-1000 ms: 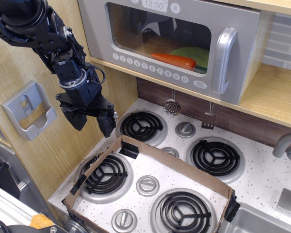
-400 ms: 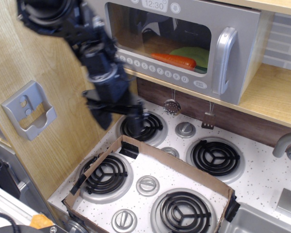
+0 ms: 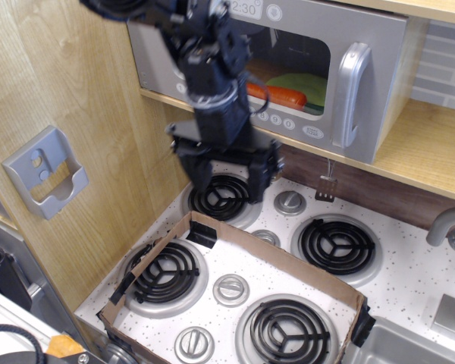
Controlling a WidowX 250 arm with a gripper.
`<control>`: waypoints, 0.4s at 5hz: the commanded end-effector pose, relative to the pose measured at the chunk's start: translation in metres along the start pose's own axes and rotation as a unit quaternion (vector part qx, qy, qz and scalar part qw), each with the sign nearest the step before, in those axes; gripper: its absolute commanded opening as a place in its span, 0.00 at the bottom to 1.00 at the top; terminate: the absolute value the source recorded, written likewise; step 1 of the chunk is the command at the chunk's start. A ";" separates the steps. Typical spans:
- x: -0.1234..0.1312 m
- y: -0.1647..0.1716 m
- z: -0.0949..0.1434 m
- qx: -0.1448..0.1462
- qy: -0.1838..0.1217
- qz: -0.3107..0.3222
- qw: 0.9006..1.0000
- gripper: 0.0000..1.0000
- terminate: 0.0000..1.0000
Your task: Open microwave
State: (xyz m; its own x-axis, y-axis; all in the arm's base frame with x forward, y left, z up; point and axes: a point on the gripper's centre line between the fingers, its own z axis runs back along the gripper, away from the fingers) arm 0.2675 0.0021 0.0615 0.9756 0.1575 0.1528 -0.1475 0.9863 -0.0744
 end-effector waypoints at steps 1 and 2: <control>0.023 -0.036 0.037 0.000 -0.056 -0.038 0.998 1.00 0.00; 0.040 -0.050 0.042 -0.008 -0.064 -0.058 0.996 1.00 0.00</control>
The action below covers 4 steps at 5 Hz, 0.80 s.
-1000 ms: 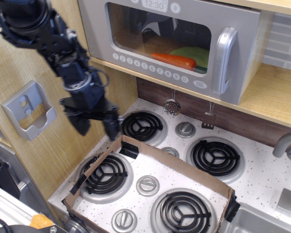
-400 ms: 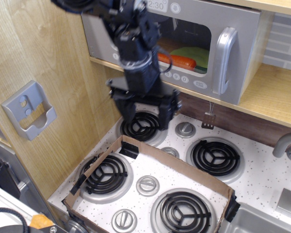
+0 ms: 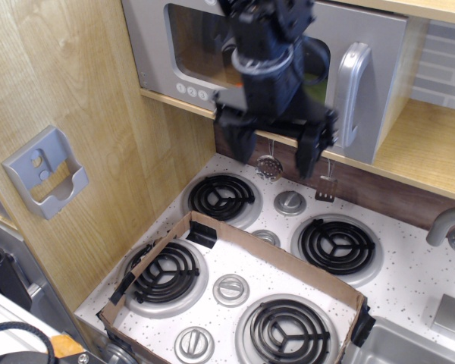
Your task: Open microwave
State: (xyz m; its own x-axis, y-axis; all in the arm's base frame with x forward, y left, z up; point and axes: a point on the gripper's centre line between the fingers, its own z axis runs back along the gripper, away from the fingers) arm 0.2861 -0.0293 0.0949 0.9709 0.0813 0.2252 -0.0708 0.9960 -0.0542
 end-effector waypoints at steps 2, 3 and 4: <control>0.058 -0.024 0.009 -0.010 -0.039 -0.055 0.998 1.00 0.00; 0.069 -0.027 0.005 -0.010 -0.037 -0.067 0.997 1.00 0.00; 0.079 -0.030 0.003 -0.008 -0.045 -0.082 0.996 1.00 0.00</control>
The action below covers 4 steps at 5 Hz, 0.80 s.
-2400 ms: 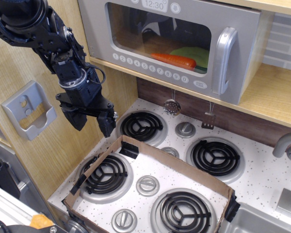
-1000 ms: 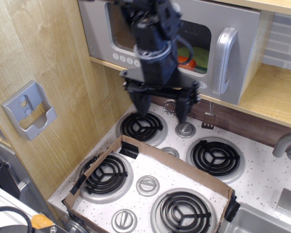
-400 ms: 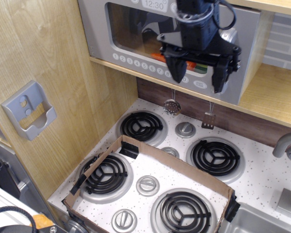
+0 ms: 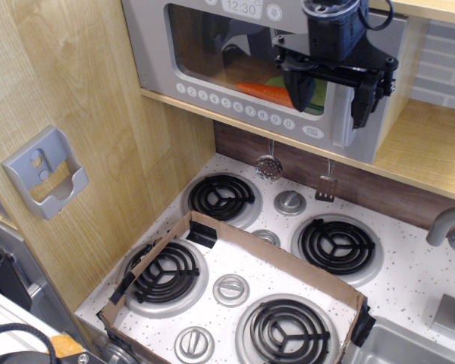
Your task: Open microwave
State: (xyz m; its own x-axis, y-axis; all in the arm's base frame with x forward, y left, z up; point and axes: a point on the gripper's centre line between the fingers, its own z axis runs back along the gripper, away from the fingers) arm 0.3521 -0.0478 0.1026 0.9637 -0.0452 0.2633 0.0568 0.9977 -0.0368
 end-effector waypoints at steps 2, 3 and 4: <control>0.020 0.000 0.007 -0.007 -0.027 -0.019 0.999 1.00 0.00; 0.019 0.000 0.006 -0.001 -0.014 -0.016 1.000 0.00 0.00; 0.010 0.001 0.006 -0.001 -0.015 0.001 1.000 0.00 0.00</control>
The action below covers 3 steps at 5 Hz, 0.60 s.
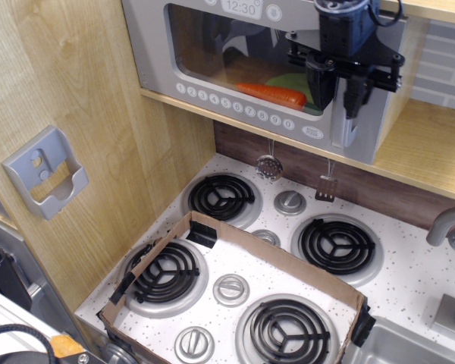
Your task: Open microwave
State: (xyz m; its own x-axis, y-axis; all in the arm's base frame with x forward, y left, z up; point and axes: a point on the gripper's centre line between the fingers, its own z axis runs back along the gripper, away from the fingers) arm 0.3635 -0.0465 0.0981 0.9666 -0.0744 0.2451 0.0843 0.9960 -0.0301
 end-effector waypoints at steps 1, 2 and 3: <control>-0.016 0.002 0.013 0.003 -0.028 0.034 0.999 0.00 0.00; -0.045 0.007 0.009 0.007 -0.022 0.071 0.997 0.00 0.00; -0.074 0.008 0.008 0.019 -0.010 0.106 0.994 1.00 0.00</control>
State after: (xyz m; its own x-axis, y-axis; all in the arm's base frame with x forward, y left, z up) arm 0.2851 -0.0291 0.0726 0.9653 0.1584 0.2076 -0.1538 0.9874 -0.0383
